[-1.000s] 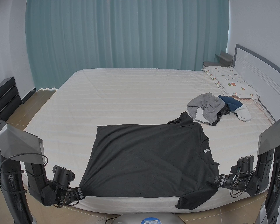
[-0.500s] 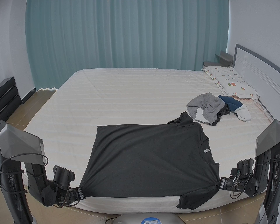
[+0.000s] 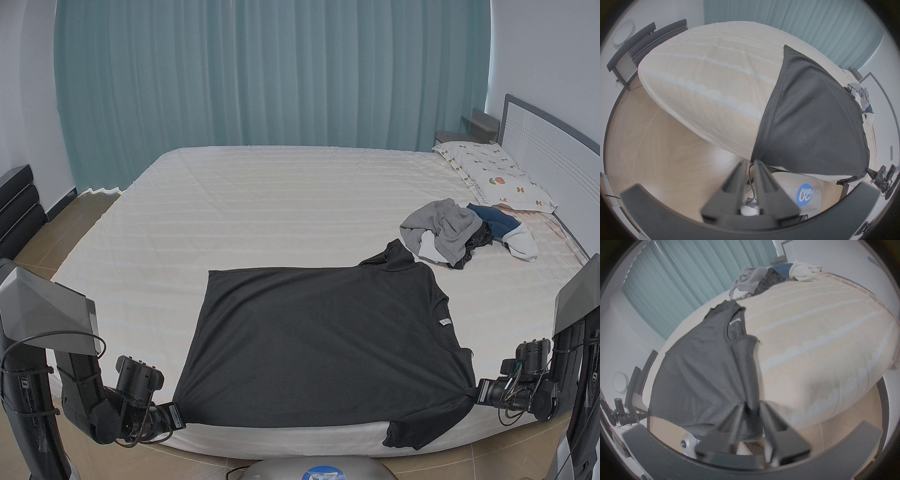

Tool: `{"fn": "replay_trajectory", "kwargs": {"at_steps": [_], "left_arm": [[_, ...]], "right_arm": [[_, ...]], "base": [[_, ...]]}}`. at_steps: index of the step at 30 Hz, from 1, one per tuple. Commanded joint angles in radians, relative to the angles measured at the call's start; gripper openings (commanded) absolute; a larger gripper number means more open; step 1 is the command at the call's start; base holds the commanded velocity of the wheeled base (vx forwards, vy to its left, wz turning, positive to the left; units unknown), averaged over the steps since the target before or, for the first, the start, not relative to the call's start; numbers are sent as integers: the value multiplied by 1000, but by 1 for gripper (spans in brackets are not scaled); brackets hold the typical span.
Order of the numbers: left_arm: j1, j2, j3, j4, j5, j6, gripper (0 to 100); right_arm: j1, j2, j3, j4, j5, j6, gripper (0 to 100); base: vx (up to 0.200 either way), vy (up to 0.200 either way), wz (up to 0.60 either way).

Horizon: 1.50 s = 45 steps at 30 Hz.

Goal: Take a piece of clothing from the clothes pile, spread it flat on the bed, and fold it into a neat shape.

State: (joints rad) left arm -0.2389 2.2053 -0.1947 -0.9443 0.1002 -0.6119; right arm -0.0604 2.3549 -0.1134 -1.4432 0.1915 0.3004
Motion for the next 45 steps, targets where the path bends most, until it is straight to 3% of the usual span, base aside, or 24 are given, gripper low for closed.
{"fn": "replay_trajectory", "kwargs": {"at_steps": [1,13,19,32,45], "left_arm": [[-2,-9,-8,-2,-1,-5,100],[6,-180,-60,-21,-13,-45,100],[-2,-179,-123,-8,-5,-154,100],[-2,-173,-129,-14,-11,-160,100],[-2,-165,-147,-16,-11,-195,100]], "right_arm": [[2,-3,9,-42,6,14,100],[10,-229,-14,-118,6,233,100],[40,-321,1,-106,-9,235,100],[42,-336,8,-79,-10,226,100],[62,-333,17,-80,-14,226,100]], "base": [[0,0,0],[0,0,0],[0,0,0],[185,0,0],[0,0,0]]}}
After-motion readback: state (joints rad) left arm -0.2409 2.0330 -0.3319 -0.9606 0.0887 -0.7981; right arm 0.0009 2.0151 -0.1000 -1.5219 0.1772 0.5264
